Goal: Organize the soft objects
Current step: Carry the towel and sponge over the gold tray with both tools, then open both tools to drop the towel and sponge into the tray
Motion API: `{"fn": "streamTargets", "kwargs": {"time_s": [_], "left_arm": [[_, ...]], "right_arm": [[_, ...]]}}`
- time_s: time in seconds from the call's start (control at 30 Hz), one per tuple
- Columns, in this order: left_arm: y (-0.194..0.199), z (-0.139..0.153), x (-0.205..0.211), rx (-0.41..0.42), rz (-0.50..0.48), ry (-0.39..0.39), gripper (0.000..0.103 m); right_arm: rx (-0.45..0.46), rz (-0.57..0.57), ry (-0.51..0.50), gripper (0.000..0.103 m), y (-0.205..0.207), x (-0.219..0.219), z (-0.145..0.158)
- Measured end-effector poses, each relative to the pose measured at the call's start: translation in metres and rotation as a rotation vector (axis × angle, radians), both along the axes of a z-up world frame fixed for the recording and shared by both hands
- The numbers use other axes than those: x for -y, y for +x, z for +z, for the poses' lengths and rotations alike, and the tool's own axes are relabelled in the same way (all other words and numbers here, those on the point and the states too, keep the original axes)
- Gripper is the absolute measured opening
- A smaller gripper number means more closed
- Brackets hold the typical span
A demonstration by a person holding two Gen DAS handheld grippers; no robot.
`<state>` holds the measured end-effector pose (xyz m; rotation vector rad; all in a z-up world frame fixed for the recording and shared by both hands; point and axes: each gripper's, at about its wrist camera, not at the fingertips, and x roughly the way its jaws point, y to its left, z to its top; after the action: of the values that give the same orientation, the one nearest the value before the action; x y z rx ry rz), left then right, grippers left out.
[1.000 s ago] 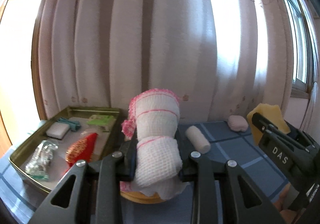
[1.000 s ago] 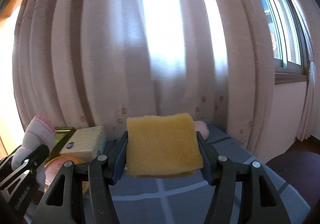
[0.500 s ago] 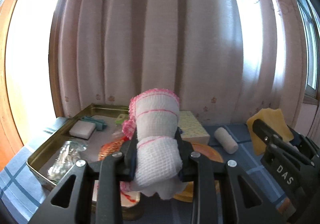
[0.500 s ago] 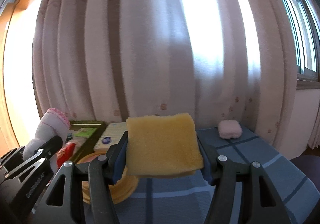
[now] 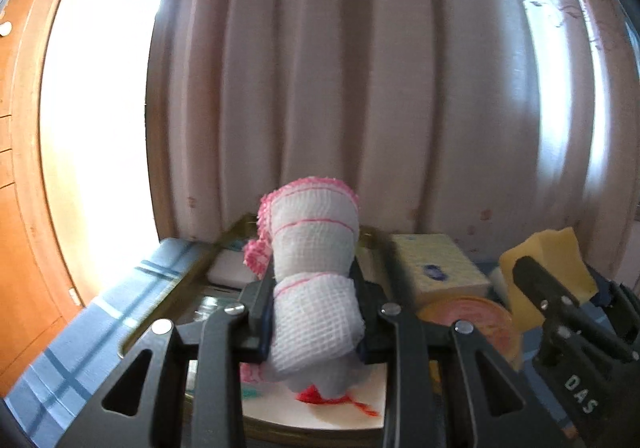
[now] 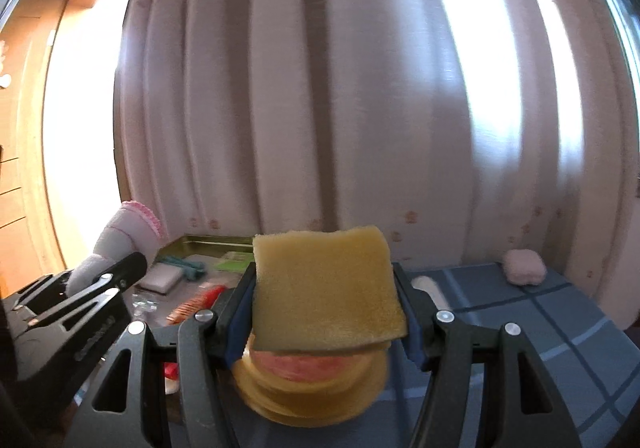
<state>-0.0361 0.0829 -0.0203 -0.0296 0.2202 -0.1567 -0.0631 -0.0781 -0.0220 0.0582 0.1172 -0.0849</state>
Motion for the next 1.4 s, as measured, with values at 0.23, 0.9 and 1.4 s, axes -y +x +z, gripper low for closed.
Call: {"fn": "streamTargets", "kwargs": {"time_s": [0.23, 0.9, 1.4], "left_arm": [[0.024, 0.009, -0.027, -0.026, 0.076, 0.028, 0.028], [0.093, -0.001, -0.049, -0.186, 0.166, 0.088, 0.028], [0.11, -0.018, -0.057, -0.278, 0.178, 0.079, 0.037]], "right_arm": [[-0.018, 0.084, 0.035, 0.064, 0.027, -0.028, 0.02], [-0.189, 0.108, 0.09, 0.064, 0.119, -0.056, 0.016], [-0.378, 0.187, 0.134, 0.066, 0.156, -0.058, 0.005]]}}
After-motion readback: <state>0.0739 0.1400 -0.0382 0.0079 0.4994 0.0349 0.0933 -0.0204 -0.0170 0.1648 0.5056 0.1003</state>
